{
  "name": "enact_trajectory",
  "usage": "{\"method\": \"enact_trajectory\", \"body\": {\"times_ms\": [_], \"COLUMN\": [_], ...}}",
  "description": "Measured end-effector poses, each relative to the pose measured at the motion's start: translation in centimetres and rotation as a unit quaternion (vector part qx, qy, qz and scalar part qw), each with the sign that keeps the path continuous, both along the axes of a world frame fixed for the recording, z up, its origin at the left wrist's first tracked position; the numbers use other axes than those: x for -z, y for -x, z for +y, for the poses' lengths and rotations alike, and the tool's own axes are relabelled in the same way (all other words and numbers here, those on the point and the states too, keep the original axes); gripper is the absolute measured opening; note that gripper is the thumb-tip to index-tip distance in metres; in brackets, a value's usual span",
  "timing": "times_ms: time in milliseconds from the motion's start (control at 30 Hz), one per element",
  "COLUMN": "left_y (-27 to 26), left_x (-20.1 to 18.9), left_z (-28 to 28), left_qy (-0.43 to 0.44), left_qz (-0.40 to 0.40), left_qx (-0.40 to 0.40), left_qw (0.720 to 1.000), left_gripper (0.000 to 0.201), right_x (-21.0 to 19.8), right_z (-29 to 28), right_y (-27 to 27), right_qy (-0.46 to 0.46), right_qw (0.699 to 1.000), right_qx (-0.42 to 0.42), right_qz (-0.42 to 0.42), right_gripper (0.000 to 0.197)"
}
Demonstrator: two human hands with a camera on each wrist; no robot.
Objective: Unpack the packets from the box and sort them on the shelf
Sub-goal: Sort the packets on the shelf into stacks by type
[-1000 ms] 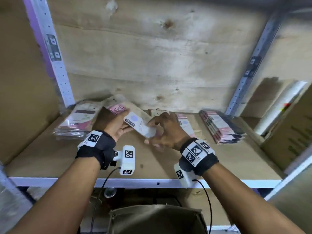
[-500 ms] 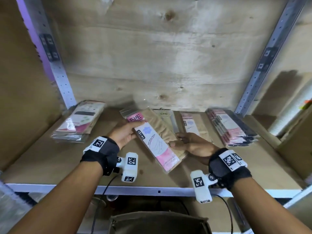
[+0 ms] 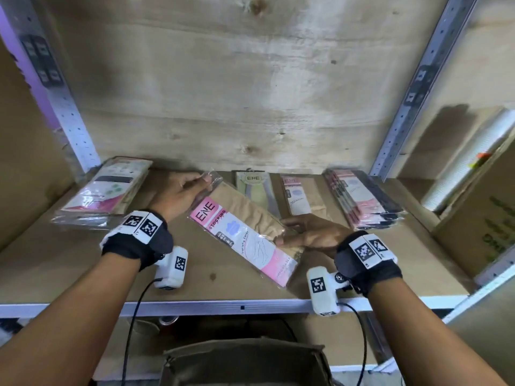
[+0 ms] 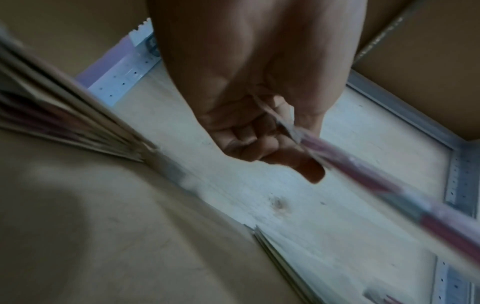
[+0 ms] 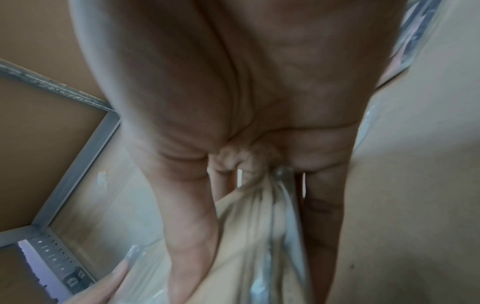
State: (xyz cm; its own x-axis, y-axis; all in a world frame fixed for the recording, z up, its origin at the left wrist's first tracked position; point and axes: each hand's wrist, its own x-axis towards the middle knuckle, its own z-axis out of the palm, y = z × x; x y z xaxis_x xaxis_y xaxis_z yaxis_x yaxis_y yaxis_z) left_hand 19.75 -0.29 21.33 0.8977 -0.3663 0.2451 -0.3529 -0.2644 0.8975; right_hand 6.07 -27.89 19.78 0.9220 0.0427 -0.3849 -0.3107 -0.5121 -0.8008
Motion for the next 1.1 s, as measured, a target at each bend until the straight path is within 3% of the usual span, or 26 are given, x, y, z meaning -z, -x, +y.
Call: {"method": "enact_trajectory", "body": {"times_ms": [167, 300, 533, 667, 833, 967, 1100], "left_y": [0.6, 1.7, 2.0, 1.2, 0.5, 0.4, 0.3], "left_x": [-0.2, -1.2, -1.5, -0.8, -0.6, -0.6, -0.8], "left_z": [0.1, 0.0, 1.0, 1.3, 1.5, 1.7, 1.9], "left_qy": [-0.103, -0.178, -0.171, -0.107, 0.002, 0.019, 0.017], "left_qz": [-0.032, -0.107, -0.122, -0.078, -0.008, 0.017, -0.012], "left_qx": [-0.055, -0.079, -0.061, -0.044, -0.032, -0.035, -0.054], "left_qw": [0.993, 0.975, 0.976, 0.99, 0.999, 0.999, 0.998], "left_gripper": [0.027, 0.045, 0.057, 0.056, 0.056, 0.054, 0.051], "right_x": [-0.3, -0.4, -1.2, -1.0, -1.0, -0.9, -0.4], "right_z": [0.0, -0.2, -0.5, -0.1, 0.1, 0.4, 0.6], "right_y": [0.6, 0.9, 1.4, 1.3, 0.9, 0.6, 0.2], "right_qy": [-0.002, 0.007, -0.08, -0.097, -0.092, -0.107, -0.126], "right_qw": [1.0, 1.0, 0.996, 0.992, 0.99, 0.988, 0.986], "right_qx": [0.018, 0.004, 0.017, 0.032, 0.029, 0.019, 0.014], "right_qz": [-0.012, -0.007, -0.037, -0.072, -0.105, -0.109, -0.111], "right_gripper": [0.093, 0.082, 0.064, 0.037, 0.031, 0.023, 0.023]}}
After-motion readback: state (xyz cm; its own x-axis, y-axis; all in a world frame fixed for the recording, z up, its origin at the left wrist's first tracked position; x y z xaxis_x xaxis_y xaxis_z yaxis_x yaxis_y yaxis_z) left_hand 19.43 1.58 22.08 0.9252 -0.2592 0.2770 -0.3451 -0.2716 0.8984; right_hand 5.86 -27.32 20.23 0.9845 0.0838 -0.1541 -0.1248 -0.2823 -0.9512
